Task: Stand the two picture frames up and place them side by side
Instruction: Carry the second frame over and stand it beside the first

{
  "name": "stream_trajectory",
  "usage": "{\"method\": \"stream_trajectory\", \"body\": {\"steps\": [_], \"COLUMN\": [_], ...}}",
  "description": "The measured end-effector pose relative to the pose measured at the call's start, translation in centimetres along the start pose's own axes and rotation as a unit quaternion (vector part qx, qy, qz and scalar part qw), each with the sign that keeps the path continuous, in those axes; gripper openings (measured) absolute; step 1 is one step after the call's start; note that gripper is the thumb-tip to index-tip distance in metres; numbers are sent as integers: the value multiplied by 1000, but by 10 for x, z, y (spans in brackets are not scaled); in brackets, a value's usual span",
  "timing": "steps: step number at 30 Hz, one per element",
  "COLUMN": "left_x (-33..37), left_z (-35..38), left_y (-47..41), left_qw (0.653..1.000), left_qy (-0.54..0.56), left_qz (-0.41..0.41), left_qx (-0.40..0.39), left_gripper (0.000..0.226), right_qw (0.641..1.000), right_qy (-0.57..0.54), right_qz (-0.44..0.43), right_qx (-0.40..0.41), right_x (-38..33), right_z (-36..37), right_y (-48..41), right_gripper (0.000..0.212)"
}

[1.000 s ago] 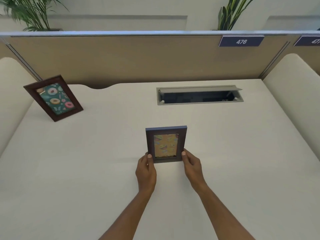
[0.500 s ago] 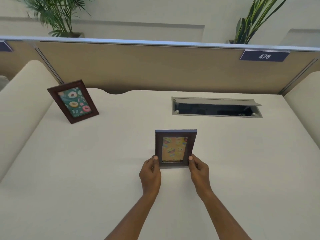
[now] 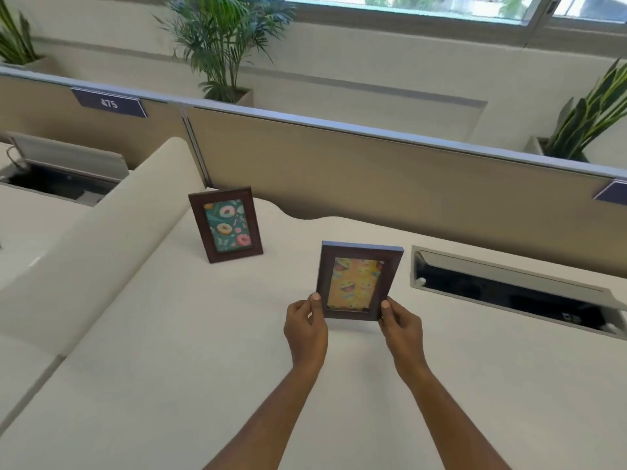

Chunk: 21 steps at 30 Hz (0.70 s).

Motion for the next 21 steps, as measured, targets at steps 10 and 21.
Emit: {"method": "stream_trajectory", "body": {"steps": [10, 21], "left_x": [39, 17], "left_z": [-2, -4], "left_y": [-127, -202], "left_qw": [997, 992], "left_qy": [-1, 22], "left_qz": [7, 22], "left_qx": [80, 119], "left_gripper": [47, 40], "right_qw": [998, 994], "right_qy": [22, 61], "right_qz": [-25, -19], "right_qx": [-47, -83], "right_x": [-25, -12], "right_z": [87, 149], "right_y": [-120, -186], "right_gripper": [30, 32]}}
Point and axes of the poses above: each hand's wrist, its own y-axis away from the middle knuckle, its own z-axis out of the palm, x = y × z, the point moved 2 cm from there along -y, towards the middle knuckle, and after that the axes turned 6 degrees about -z, right-handed, at the moved point
